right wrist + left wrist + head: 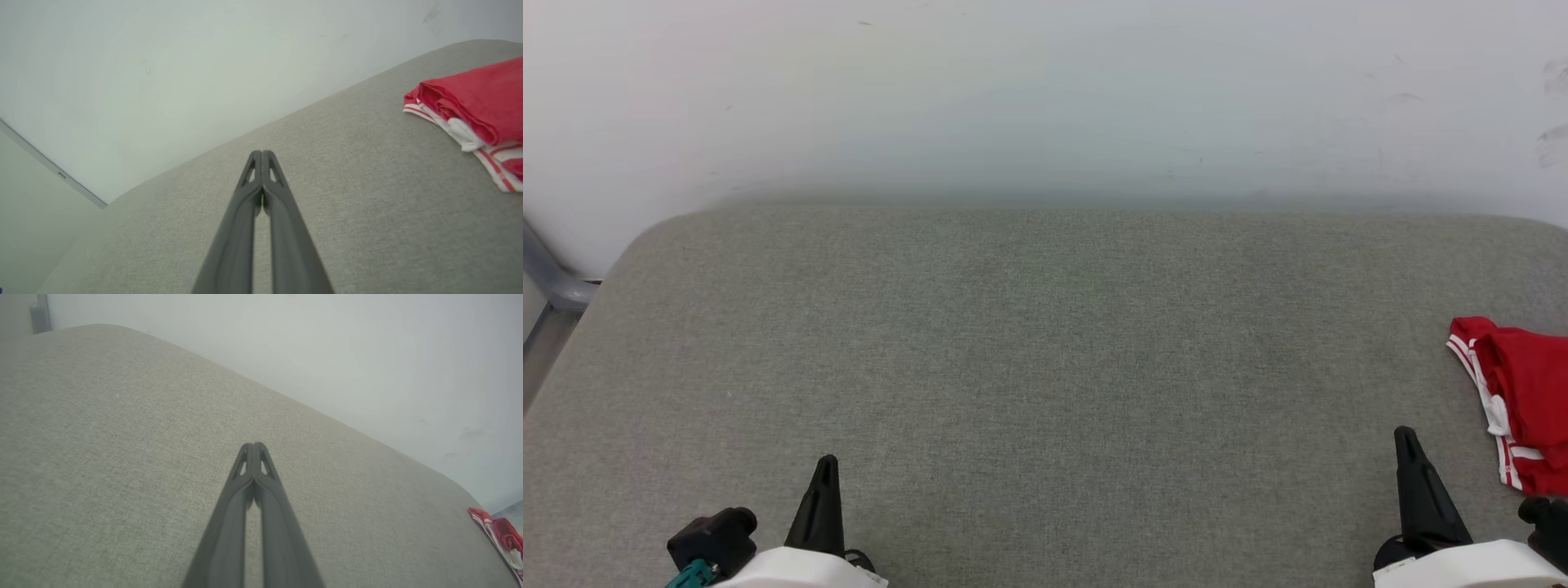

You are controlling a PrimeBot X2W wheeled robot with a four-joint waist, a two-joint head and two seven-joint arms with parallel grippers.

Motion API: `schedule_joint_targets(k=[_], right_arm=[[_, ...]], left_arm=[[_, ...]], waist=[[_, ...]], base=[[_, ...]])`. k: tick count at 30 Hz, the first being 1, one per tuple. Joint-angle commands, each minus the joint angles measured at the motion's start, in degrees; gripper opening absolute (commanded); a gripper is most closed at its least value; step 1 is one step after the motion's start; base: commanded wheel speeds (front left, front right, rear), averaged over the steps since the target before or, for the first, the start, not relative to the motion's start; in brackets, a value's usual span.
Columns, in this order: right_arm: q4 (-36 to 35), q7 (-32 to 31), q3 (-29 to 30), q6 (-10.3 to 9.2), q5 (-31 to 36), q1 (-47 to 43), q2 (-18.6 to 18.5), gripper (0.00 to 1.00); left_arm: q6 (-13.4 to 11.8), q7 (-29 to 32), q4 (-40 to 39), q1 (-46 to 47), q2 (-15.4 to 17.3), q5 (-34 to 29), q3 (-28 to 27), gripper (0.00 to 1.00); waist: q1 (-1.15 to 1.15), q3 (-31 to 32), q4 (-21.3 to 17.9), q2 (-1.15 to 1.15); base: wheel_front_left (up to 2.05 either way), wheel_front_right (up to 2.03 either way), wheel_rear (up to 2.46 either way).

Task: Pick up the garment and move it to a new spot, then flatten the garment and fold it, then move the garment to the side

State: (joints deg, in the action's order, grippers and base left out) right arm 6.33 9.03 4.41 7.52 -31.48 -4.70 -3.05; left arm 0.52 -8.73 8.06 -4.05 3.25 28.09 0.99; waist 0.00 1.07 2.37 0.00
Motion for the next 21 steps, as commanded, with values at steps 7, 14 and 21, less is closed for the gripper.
schedule_joint_targets(k=[7,14,21], right_arm=[[0.33,-1.68,0.16,-0.01,-7.98,2.64,-0.42,0.00],[1.00,-2.92,0.24,-0.01,-12.97,3.52,-0.46,0.00],[1.74,-4.24,0.34,-0.01,-18.49,4.40,-0.49,0.00]], left_arm=[[1.08,1.85,0.13,2.65,0.06,8.12,-1.21,0.00],[1.64,3.09,0.66,3.39,0.03,13.34,-1.82,0.00],[2.25,4.52,1.25,4.26,-0.01,19.08,-2.50,0.00]], waist=[[0.00,-0.09,-0.18,0.00],[0.00,-0.17,-0.31,0.00],[0.00,-0.25,-0.48,0.00]], base=[[0.00,0.00,0.00],[0.00,0.00,0.00],[0.00,0.00,0.00]])
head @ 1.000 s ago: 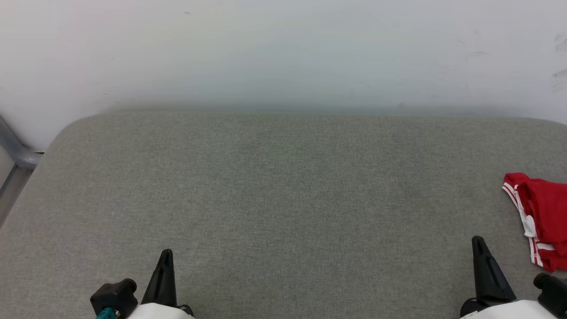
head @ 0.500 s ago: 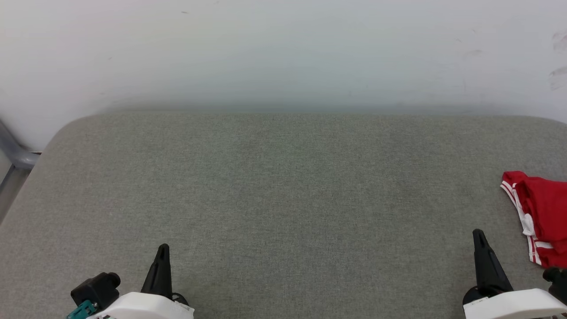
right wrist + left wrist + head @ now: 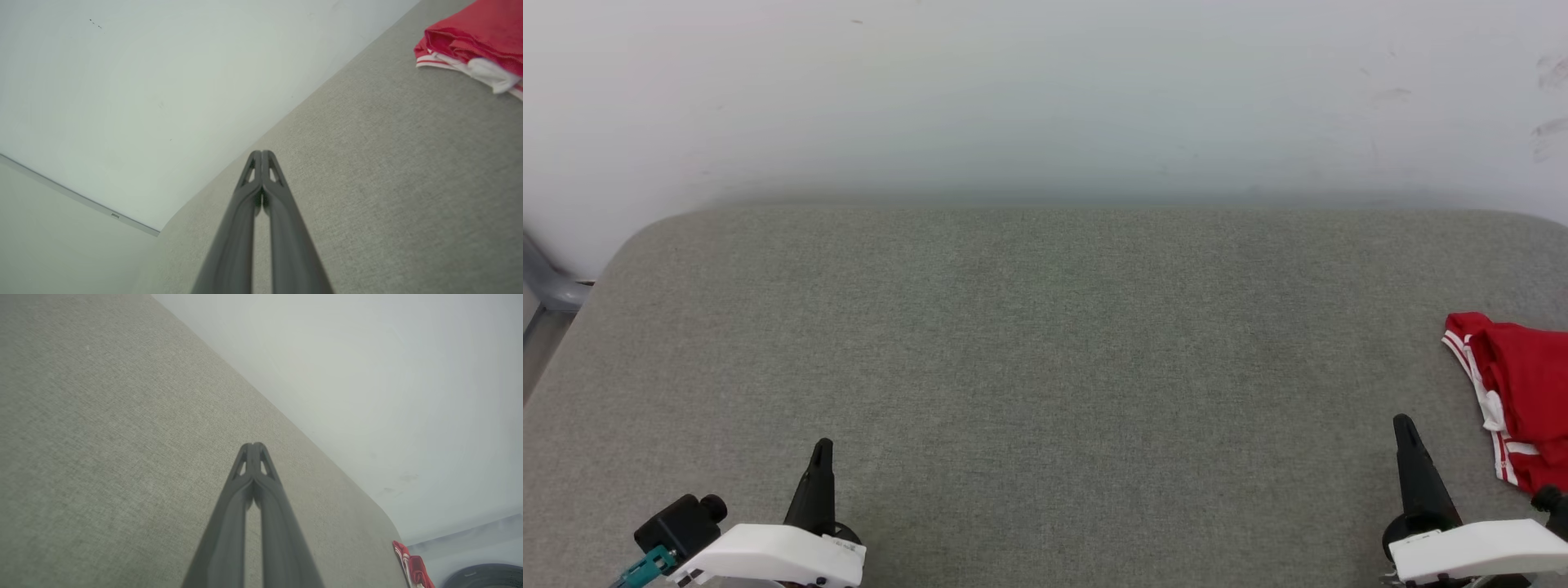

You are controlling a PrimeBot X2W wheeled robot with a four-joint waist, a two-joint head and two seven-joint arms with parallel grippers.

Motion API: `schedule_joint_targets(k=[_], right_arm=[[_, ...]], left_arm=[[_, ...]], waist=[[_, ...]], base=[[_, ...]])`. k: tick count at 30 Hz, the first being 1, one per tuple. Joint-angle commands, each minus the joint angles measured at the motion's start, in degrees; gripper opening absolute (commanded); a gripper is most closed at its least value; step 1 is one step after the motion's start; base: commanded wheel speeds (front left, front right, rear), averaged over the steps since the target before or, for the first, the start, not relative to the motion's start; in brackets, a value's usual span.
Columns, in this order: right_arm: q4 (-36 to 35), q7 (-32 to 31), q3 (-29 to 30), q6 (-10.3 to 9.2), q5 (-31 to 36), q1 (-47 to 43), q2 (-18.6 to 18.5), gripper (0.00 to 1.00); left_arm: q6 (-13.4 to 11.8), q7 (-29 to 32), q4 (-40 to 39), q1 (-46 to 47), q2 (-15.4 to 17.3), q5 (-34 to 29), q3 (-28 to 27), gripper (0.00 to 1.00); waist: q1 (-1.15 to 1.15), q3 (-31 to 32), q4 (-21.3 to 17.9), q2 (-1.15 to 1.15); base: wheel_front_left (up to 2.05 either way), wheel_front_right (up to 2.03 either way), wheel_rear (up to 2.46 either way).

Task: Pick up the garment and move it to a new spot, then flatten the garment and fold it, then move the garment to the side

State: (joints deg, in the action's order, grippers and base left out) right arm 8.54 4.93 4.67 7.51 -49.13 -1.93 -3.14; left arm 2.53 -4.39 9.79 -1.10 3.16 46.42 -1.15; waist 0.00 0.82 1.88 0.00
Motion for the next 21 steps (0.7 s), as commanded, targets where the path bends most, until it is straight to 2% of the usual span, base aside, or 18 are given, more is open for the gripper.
schedule_joint_targets(k=[1,21], right_arm=[[-0.38,-0.35,0.10,0.00,-1.58,1.76,-0.41,0.00],[1.47,-3.74,0.44,0.00,-15.13,3.93,-0.41,0.00]], left_arm=[[0.34,0.33,-0.40,1.39,0.07,1.53,-0.45,0.00],[1.89,3.77,1.06,3.48,-0.02,15.73,-2.10,0.00]], waist=[[0.00,-0.01,-0.02,0.00],[0.00,-0.25,-0.48,0.00]], base=[[0.00,0.00,0.00],[0.00,0.00,0.00]])
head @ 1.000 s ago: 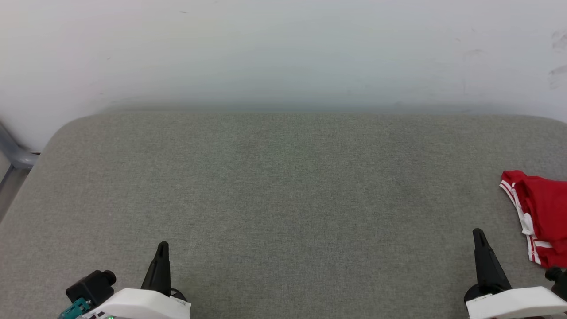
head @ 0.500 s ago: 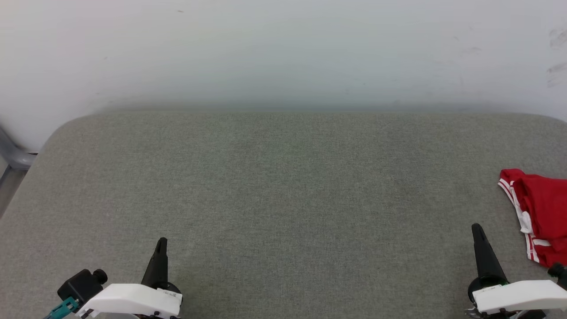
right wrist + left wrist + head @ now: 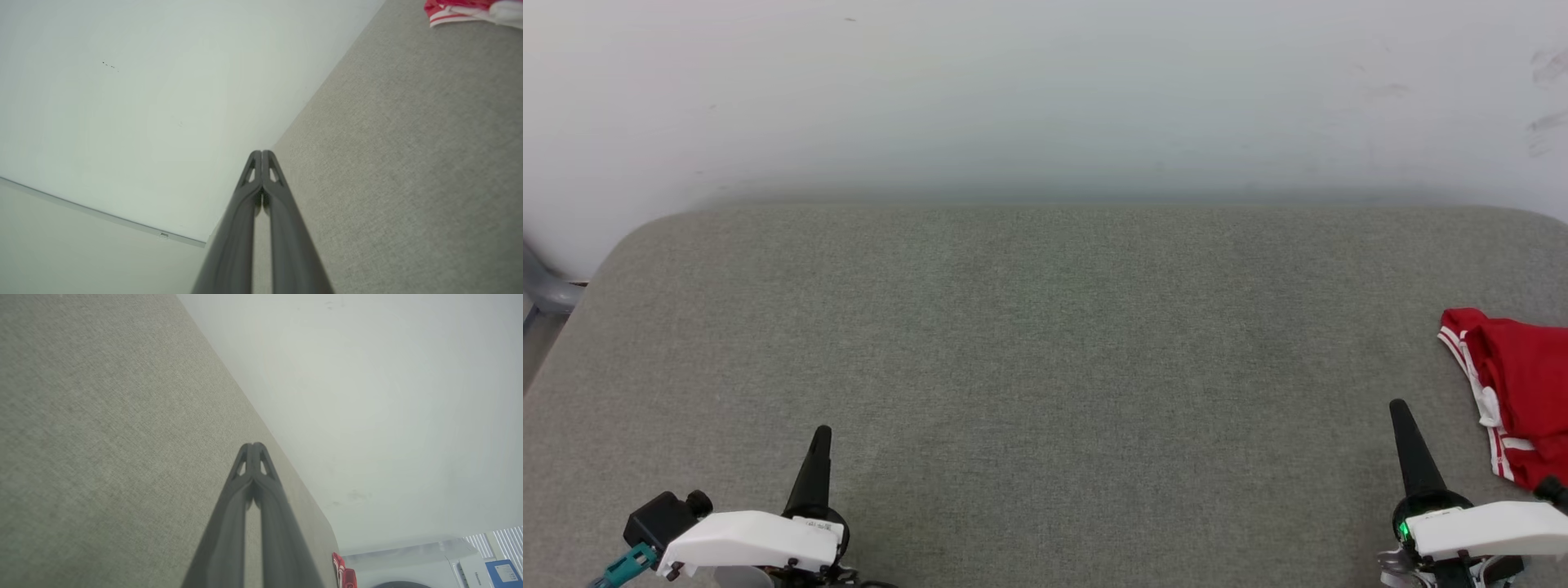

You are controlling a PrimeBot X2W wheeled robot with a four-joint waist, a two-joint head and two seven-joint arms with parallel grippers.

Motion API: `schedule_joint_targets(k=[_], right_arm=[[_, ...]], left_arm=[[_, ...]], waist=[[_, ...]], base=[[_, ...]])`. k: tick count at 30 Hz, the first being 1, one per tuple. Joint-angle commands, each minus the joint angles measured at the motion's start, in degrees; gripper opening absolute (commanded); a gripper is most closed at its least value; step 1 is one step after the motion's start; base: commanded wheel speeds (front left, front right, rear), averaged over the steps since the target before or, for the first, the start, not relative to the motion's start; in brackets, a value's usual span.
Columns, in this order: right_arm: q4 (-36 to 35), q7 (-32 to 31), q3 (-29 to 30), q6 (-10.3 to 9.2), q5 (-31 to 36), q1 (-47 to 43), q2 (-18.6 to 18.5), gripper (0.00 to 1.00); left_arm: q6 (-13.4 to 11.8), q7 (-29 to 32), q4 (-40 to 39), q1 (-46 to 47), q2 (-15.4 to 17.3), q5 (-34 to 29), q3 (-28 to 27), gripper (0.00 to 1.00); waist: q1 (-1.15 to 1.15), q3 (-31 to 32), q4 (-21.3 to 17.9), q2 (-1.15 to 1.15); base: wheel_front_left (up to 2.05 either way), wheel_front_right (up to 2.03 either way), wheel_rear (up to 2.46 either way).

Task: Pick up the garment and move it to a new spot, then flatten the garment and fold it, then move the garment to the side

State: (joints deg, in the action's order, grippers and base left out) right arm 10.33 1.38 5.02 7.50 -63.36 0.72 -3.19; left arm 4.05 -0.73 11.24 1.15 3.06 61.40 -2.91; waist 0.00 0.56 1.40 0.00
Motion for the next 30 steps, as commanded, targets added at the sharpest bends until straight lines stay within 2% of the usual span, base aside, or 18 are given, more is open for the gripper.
schedule_joint_targets(k=[1,30], right_arm=[[-0.23,-0.38,0.13,0.01,-1.49,1.34,-0.35,0.00],[1.96,-4.37,0.65,-0.01,-16.96,3.88,-0.24,0.00]], left_arm=[[0.46,0.24,-0.31,1.30,0.07,1.38,-0.41,0.00],[2.20,4.23,1.44,3.65,-0.08,17.78,-2.30,0.00]], waist=[[0.00,-0.01,-0.02,0.00],[0.00,-0.37,-0.70,0.00]], base=[[0.00,0.00,0.00],[0.00,0.00,0.00]])
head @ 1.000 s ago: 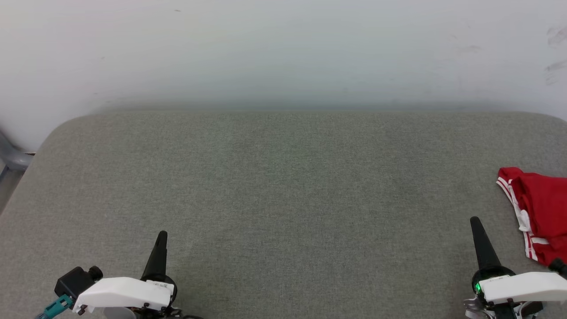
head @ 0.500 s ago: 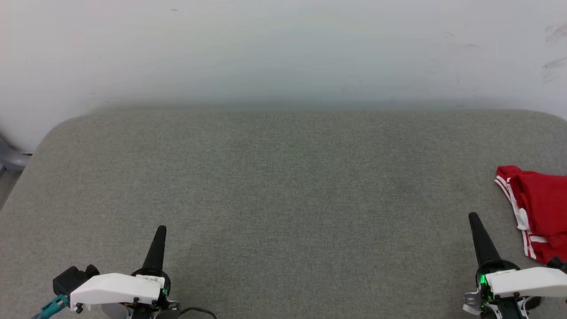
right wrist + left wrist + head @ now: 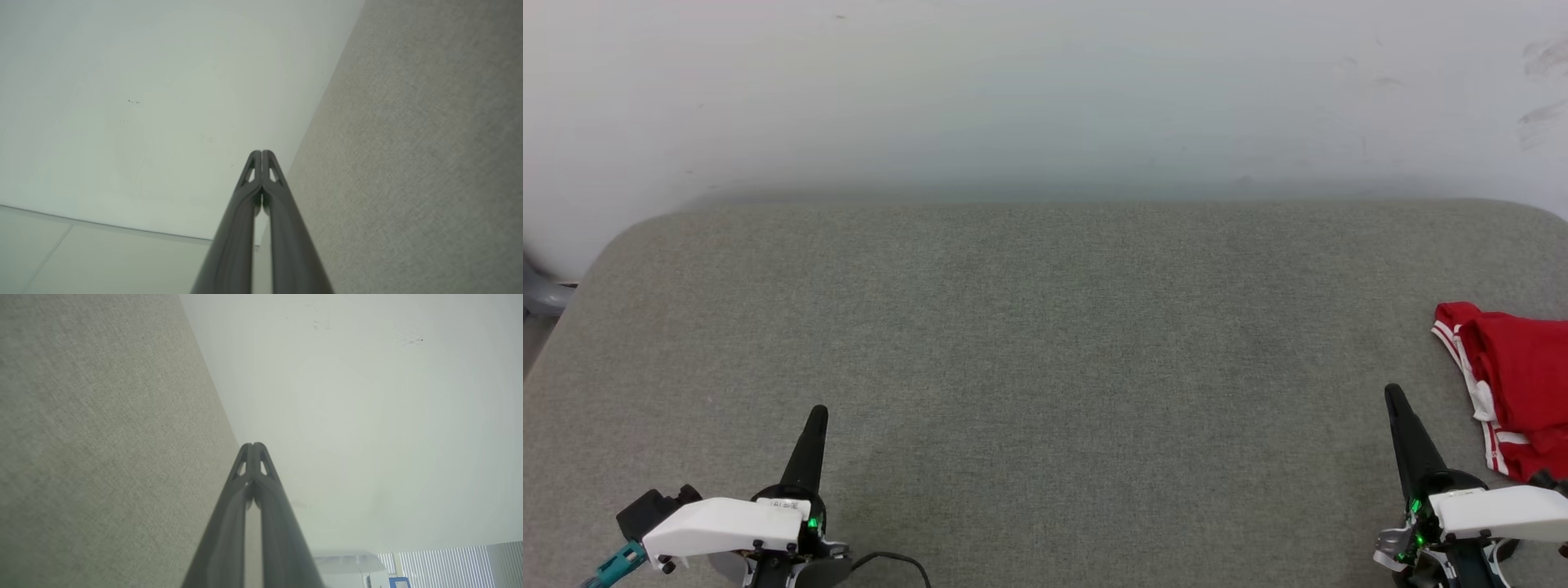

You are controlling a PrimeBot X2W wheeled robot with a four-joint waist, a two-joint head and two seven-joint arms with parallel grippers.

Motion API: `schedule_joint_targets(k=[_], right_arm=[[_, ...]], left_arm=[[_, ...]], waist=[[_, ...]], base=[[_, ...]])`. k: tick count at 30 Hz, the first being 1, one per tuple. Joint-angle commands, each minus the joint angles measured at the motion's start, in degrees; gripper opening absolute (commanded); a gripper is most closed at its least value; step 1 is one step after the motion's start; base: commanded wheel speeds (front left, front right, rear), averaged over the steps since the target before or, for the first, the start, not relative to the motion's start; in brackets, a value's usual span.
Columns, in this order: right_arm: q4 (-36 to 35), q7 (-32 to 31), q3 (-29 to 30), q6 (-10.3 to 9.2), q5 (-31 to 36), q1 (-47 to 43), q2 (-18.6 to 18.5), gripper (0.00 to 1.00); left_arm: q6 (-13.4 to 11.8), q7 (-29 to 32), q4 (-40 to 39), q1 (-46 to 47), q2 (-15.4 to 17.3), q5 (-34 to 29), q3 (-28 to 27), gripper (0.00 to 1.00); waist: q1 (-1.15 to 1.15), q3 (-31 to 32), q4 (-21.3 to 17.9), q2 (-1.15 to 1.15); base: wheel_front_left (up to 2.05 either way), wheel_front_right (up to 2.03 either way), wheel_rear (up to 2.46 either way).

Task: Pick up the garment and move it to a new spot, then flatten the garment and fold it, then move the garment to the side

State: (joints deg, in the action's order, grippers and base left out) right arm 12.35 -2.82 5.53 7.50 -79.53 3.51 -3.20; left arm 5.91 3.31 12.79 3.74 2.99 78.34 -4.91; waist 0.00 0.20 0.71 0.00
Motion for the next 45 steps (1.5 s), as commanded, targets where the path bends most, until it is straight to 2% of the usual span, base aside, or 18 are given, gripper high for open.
schedule_joint_targets(k=[1,29,45], right_arm=[[-0.01,-0.29,0.15,-0.01,-1.29,1.19,-0.23,0.00],[1.71,-3.43,0.59,-0.02,-13.04,3.03,-0.05,0.00],[1.75,-3.59,0.69,-0.02,-13.12,3.01,0.06,0.00]], left_arm=[[0.38,0.32,-0.05,1.13,-0.01,1.31,-0.35,0.00],[1.72,3.34,1.33,2.71,-0.14,13.79,-1.81,0.00],[1.77,3.46,1.31,2.73,-0.14,14.03,-1.83,0.00]], waist=[[0.00,-0.02,-0.03,0.00],[0.00,-0.36,-0.68,0.00],[0.00,-0.38,-0.71,0.00]], base=[[0.00,0.00,0.00],[0.00,0.00,0.00],[0.00,0.00,0.00]])
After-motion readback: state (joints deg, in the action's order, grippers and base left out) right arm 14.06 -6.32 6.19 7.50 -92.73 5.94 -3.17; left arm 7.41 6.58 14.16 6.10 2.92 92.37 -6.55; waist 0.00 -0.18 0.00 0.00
